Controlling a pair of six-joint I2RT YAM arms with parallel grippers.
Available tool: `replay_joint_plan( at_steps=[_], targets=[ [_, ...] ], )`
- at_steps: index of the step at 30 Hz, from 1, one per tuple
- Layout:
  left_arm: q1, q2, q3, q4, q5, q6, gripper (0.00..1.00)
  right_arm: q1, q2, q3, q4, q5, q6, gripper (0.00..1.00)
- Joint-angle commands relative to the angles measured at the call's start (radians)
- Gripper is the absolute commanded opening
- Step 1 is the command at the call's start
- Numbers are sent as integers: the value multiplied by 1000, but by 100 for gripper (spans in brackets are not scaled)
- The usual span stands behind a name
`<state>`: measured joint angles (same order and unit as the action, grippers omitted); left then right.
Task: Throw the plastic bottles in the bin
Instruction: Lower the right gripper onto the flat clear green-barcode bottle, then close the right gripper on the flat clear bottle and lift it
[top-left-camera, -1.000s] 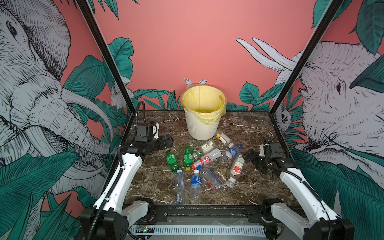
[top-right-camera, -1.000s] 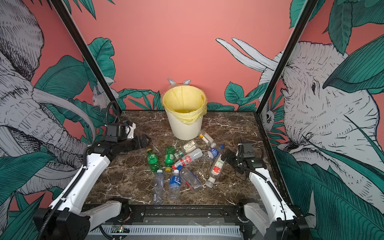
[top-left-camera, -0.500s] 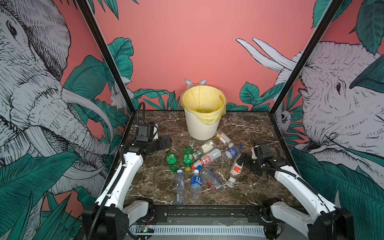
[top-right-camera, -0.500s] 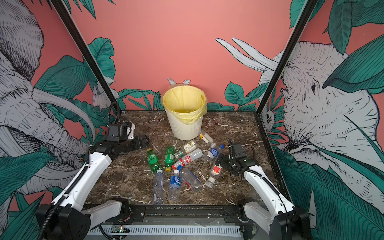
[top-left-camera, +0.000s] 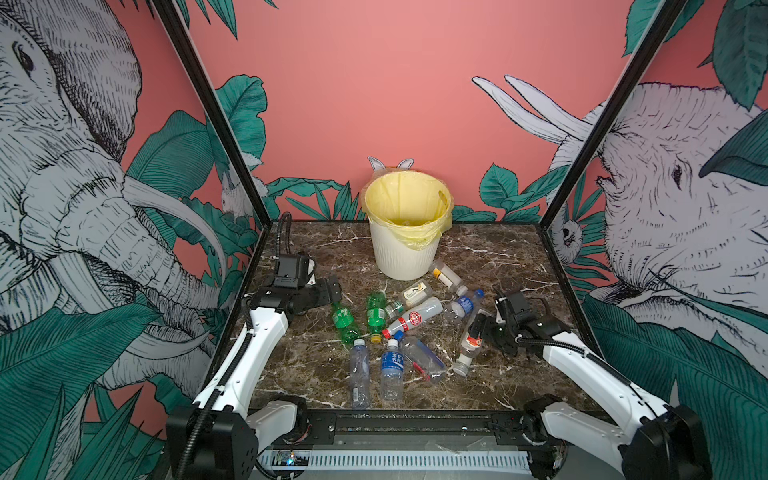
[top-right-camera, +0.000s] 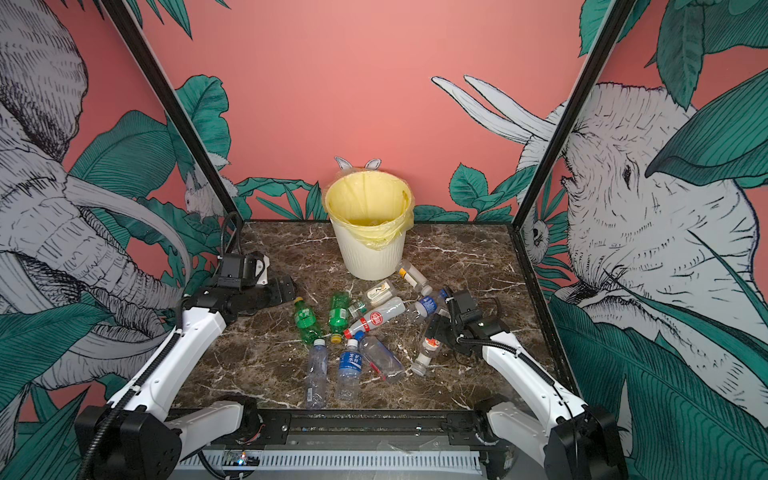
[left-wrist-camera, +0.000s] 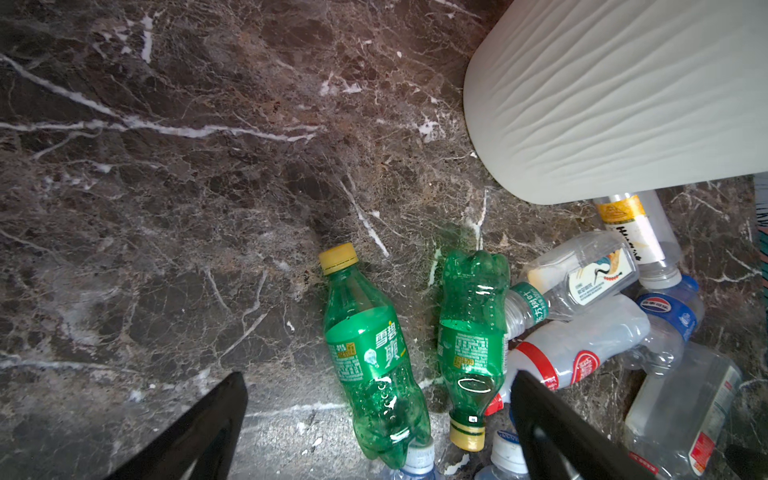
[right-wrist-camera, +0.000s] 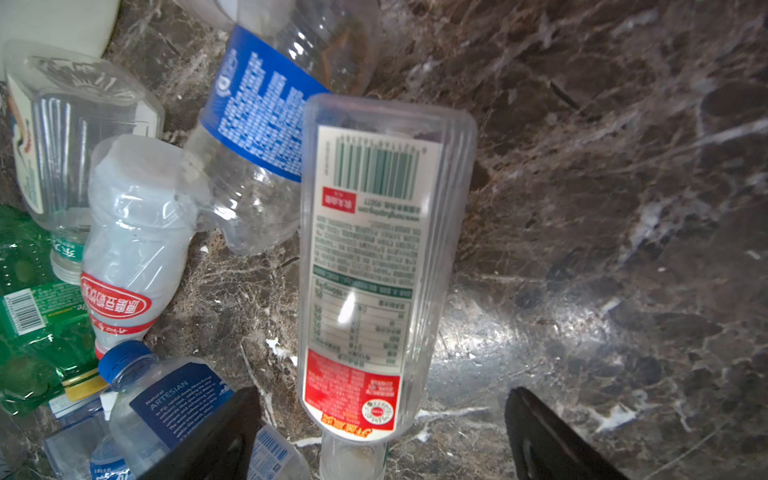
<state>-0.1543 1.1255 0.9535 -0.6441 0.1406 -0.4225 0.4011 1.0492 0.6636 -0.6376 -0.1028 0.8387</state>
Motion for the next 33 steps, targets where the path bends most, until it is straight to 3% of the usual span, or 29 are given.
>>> replay_joint_plan(
  at_steps=[1,12,33],
  targets=[
    [6,-47,-40,34,-8,-20,99,20,9,-10,3,51,49,90],
    [6,-51,-73,49,-3,-55,99,49,40,-32,89,65,129,83],
    [6,-45,-93,64,19,-60,99,91,170,-3,145,97,151,79]
  ],
)
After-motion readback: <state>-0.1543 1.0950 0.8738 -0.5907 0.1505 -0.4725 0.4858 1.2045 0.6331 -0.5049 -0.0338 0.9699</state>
